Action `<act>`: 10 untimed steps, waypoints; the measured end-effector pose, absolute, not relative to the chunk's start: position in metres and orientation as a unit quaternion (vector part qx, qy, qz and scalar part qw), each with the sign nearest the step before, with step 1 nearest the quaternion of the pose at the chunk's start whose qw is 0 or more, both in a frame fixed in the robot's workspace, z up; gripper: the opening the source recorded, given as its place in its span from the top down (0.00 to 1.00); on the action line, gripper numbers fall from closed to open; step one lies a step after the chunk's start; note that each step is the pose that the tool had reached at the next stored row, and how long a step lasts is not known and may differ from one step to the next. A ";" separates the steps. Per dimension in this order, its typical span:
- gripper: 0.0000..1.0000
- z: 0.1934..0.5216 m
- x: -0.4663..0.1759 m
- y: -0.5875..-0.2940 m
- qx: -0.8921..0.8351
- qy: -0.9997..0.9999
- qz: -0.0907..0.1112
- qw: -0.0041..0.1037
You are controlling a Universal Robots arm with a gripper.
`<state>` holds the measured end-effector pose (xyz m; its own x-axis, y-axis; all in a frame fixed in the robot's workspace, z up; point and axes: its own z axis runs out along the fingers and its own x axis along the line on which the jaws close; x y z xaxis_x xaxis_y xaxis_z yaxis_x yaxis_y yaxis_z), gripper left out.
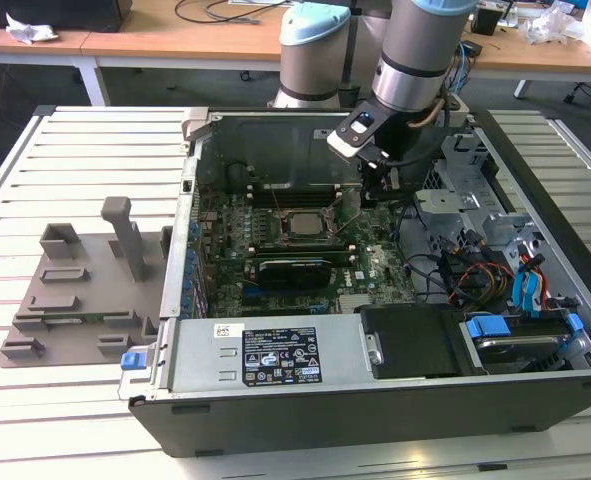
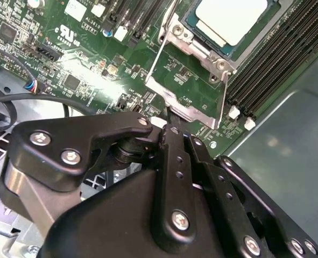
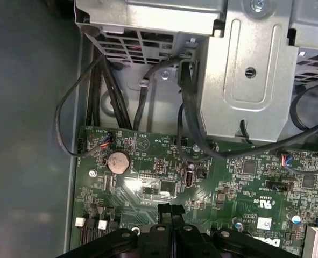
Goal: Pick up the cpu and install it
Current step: 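Close the cpu cover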
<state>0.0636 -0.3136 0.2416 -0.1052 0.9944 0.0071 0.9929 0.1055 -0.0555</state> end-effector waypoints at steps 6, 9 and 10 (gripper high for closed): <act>0.89 0.242 0.056 -0.314 -0.669 -0.743 0.018 0.021; 0.89 0.242 0.053 -0.314 -0.669 -0.743 0.018 0.021; 0.89 0.242 0.052 -0.314 -0.669 -0.743 0.018 0.021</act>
<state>0.0516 -0.3136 0.2416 -0.1051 0.9944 0.0071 0.9929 0.1053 -0.0555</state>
